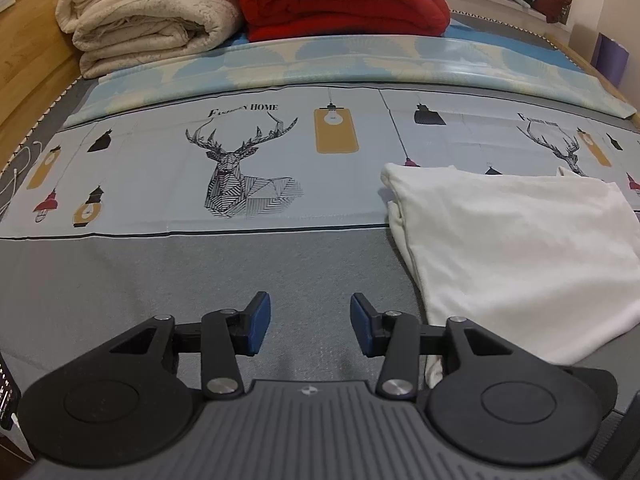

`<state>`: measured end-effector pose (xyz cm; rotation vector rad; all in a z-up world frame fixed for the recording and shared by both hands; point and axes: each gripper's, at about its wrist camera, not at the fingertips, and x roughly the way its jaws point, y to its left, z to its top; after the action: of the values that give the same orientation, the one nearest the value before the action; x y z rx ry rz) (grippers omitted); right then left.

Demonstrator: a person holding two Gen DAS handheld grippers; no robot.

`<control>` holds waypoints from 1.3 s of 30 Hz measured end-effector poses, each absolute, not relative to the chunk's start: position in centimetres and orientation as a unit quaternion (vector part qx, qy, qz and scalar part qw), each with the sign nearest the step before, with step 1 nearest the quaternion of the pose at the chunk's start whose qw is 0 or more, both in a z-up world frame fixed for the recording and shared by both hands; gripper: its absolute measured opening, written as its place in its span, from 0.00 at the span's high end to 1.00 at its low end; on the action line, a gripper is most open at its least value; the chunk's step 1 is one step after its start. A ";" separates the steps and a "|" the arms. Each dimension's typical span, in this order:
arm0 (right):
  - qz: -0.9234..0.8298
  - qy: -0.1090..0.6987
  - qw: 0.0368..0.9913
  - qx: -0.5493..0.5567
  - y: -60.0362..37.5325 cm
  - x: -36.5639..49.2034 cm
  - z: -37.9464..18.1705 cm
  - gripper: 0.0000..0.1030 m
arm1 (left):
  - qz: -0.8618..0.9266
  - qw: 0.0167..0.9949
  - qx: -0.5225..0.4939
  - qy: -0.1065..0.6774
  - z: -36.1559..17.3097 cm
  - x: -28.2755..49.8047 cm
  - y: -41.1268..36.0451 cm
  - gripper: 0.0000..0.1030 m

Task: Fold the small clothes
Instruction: 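Pinch the shirt corner with the right tool and lift it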

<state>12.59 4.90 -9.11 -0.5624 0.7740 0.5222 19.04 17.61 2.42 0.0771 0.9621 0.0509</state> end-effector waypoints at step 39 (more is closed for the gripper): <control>0.454 0.261 0.843 -0.121 2.6 5.1 3.1 0.96 | -0.008 0.823 -0.146 0.548 -0.5 20.4 20.9 0.88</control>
<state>5.08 2.61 3.06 -0.2551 0.5502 0.9584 20.39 20.89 -0.45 -0.3100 1.1665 -0.0176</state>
